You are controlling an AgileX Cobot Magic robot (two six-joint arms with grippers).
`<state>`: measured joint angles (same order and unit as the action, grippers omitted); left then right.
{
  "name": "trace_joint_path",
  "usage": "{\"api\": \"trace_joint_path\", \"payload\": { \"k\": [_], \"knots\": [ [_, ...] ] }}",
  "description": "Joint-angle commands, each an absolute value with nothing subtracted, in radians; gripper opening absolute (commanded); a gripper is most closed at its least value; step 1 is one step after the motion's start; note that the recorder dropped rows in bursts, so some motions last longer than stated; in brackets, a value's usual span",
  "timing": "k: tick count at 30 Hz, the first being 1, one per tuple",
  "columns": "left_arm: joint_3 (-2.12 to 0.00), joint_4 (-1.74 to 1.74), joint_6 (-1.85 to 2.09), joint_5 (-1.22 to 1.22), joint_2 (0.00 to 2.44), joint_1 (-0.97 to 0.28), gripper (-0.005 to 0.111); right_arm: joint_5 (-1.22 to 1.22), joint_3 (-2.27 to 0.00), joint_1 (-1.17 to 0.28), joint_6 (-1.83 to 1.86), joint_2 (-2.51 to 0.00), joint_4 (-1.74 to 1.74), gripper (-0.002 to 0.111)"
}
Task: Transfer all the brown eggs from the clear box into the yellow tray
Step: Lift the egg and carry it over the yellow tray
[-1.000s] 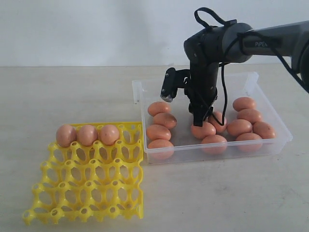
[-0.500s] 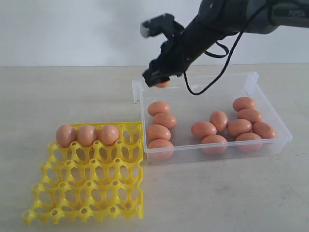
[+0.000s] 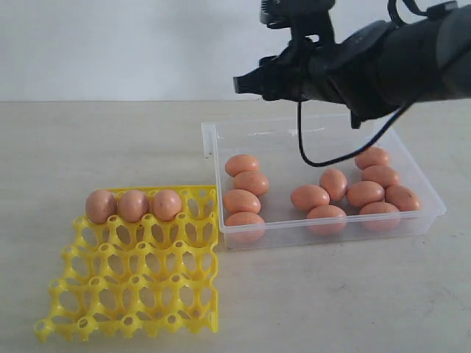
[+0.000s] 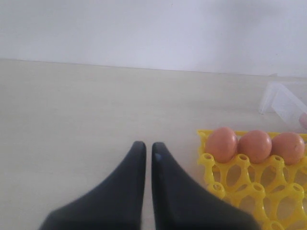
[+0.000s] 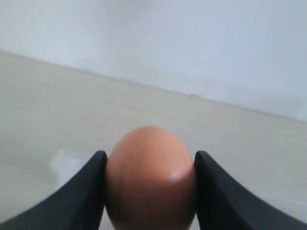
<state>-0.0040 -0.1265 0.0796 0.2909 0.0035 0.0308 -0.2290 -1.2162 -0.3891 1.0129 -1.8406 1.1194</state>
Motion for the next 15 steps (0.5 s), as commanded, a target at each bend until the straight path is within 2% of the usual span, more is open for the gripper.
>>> {"api": "trace_joint_path", "payload": {
  "k": [1, 4, 7, 10, 12, 15],
  "knots": [
    [0.0, -0.121, 0.079, 0.284, 0.0, 0.024, 0.004, -0.721, -1.092, -0.414, 0.947, -1.743, 1.044, 0.0],
    [0.0, -0.121, 0.079, 0.284, 0.0, 0.024, 0.004, -0.92, -1.09, -0.414, 0.745, -1.717, 0.98, 0.0],
    [0.0, -0.121, 0.079, 0.284, 0.0, 0.024, 0.004, -0.856, -1.09, -0.414, 0.396, -1.674, 0.709, 0.0],
    [0.0, -0.121, 0.079, 0.284, 0.0, 0.024, 0.004, -0.676, -1.09, -0.412, -0.019, -1.637, 0.03, 0.0],
    [0.0, -0.121, 0.079, 0.284, 0.0, 0.024, 0.004, -0.614, -1.09, -0.422, -0.44, -1.628, -0.403, 0.0],
    [0.0, -0.121, 0.079, 0.284, 0.0, 0.024, 0.004, -0.639, -1.046, -0.454, -0.812, -1.643, -0.734, 0.0]
  ]
}}
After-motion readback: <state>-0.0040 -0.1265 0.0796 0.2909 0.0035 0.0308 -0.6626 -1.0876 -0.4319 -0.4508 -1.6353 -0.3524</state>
